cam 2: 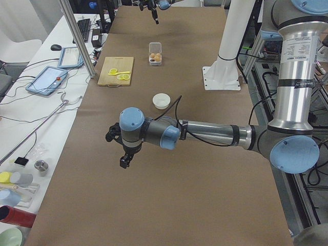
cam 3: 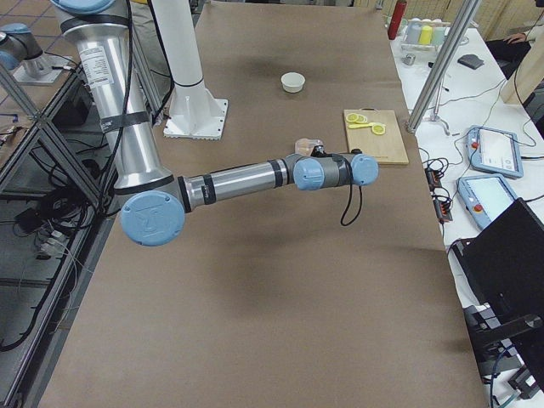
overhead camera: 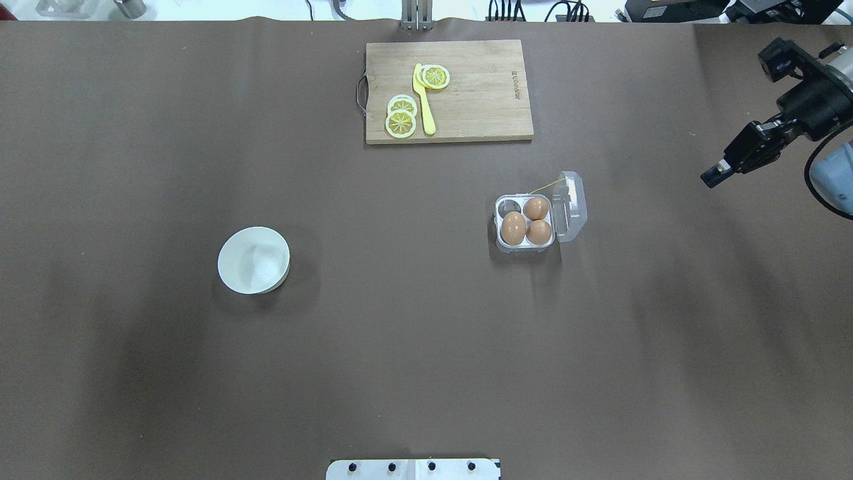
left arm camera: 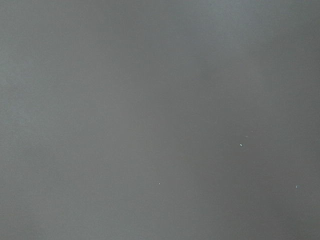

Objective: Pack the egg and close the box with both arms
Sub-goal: 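Move the right gripper toward the open lid of the egg box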

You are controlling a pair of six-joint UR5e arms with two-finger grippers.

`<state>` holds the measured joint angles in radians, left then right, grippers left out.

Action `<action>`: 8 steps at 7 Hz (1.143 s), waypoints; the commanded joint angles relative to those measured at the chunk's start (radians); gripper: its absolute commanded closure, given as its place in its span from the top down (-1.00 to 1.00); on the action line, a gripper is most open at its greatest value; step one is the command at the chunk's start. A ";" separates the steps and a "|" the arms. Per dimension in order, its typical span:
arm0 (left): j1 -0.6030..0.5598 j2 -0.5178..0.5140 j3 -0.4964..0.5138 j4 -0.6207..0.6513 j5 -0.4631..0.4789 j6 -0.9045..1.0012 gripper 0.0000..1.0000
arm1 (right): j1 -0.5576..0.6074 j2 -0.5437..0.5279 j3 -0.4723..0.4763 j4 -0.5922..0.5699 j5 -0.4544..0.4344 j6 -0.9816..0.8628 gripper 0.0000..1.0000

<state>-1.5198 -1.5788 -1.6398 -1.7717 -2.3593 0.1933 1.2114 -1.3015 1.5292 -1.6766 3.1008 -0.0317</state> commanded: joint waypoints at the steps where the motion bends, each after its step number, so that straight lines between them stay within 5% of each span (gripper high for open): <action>1: -0.014 0.002 0.000 0.000 -0.002 0.000 0.94 | -0.019 0.095 -0.084 0.000 0.007 -0.001 -1.00; 8: -0.042 0.007 0.000 0.008 0.000 -0.003 0.94 | -0.137 0.275 -0.282 0.002 0.006 -0.004 -1.00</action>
<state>-1.5517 -1.5696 -1.6387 -1.7685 -2.3593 0.1903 1.0939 -1.0418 1.2700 -1.6758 3.1075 -0.0351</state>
